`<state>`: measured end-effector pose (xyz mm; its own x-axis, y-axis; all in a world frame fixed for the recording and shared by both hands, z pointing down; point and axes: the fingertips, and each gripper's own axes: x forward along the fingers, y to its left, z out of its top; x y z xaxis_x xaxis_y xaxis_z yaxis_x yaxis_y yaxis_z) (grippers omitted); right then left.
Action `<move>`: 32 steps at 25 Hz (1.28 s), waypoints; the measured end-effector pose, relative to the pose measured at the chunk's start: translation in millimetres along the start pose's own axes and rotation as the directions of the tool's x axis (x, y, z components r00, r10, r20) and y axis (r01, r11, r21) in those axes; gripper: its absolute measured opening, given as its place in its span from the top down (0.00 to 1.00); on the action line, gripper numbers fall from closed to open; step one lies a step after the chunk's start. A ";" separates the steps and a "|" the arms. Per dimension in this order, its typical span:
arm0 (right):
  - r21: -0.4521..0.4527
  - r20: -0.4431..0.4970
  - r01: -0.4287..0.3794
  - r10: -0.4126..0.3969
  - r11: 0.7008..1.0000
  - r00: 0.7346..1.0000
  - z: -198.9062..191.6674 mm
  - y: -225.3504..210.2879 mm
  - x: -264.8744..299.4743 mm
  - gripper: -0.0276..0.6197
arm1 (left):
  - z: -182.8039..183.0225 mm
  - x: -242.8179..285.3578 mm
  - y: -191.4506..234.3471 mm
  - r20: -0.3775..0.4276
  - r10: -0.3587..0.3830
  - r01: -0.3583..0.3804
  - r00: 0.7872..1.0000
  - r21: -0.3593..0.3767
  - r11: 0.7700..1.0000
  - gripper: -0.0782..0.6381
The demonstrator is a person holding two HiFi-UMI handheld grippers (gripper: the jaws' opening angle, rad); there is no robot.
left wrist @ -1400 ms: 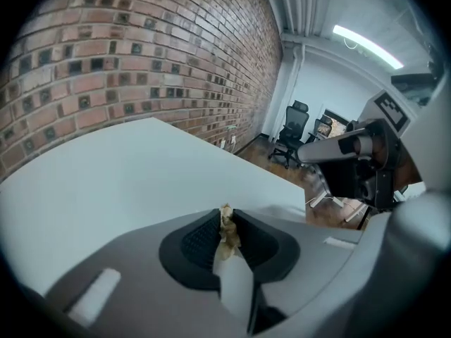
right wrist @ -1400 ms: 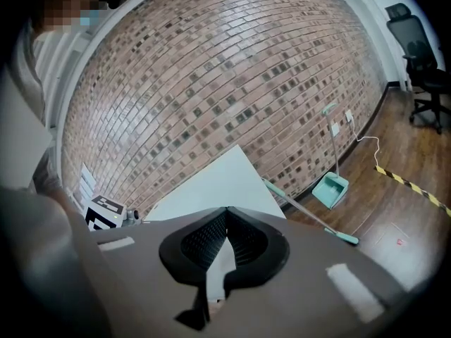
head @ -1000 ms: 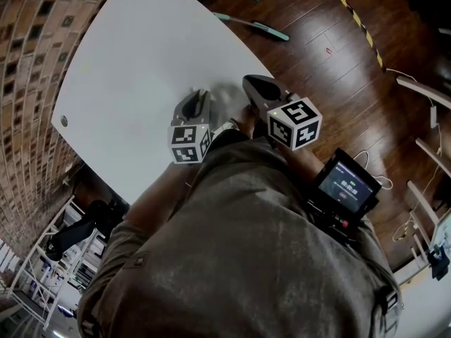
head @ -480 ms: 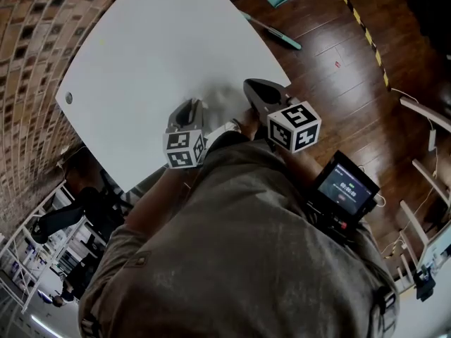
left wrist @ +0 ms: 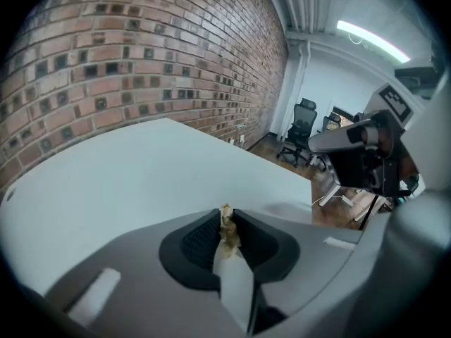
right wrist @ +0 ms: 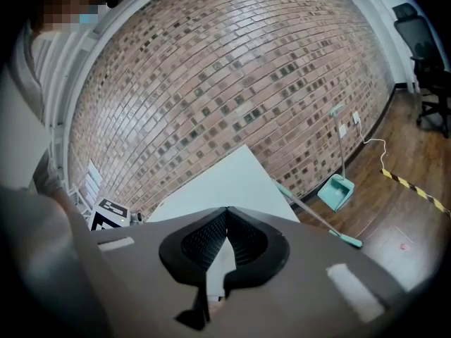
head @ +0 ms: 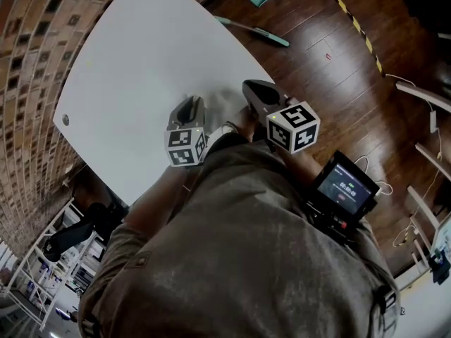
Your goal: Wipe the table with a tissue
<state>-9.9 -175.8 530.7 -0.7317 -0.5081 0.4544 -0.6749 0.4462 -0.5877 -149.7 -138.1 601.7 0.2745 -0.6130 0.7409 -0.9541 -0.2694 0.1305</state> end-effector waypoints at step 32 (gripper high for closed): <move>-0.085 -0.015 -0.057 0.056 0.995 0.998 3.5 46.0 12.3 0.94 | -27.8 -29.5 16.8 0.018 0.012 -0.011 1.000 -0.040 0.999 0.81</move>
<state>-49.7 -164.1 506.9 -0.7695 -0.4715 0.4307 -0.6379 0.5352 -0.5538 -177.2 -103.9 600.2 0.2650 -0.6293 0.7305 -0.9612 -0.2327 0.1483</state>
